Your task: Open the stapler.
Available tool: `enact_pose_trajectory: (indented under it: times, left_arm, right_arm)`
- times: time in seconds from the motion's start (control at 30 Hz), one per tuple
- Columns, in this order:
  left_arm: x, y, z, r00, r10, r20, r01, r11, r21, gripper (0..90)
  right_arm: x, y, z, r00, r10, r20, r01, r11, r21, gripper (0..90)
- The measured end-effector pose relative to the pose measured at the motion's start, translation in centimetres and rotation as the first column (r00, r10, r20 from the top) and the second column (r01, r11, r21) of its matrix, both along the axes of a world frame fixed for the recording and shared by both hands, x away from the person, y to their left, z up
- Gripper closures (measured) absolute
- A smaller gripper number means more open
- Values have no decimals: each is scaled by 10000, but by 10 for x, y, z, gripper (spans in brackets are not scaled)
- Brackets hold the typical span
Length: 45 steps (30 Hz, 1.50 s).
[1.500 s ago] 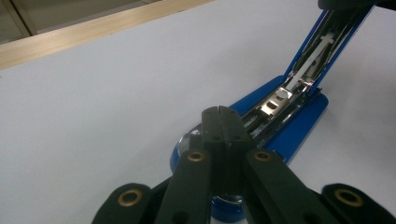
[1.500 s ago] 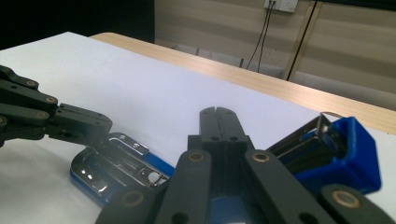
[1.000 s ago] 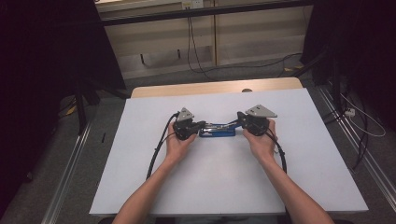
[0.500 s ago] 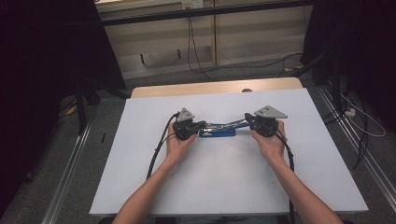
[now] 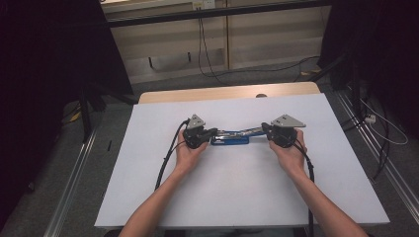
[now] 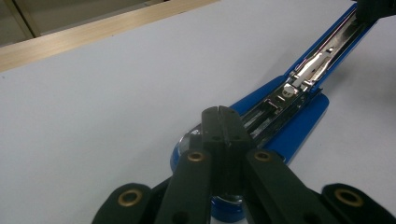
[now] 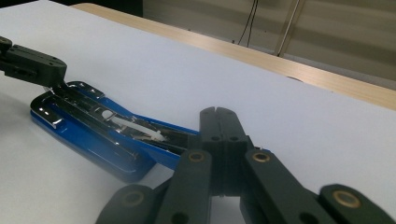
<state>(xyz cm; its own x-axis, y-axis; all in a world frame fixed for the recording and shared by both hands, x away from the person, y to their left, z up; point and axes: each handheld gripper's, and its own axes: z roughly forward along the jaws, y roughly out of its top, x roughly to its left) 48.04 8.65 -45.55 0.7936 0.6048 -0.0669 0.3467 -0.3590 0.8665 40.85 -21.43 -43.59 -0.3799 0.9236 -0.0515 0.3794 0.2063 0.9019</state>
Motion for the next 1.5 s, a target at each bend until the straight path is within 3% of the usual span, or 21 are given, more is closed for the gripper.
enact_pose_trajectory:
  times: [0.13,1.03,1.5]
  left_arm:
    - [-2,-1,0,9999,112,119,-113,9999,91,900]
    - [-1,0,0,9999,131,-13,-131,9999,-58,900]
    - [-2,0,5,9999,154,-36,-155,9994,-321,900]
  right_arm:
    - [-1,-2,-4,10000,-33,-72,33,10000,24,900]
    - [1,-5,-11,9993,18,-383,-17,10000,28,900]
    - [0,-10,-10,9991,-137,-389,151,9993,341,900]
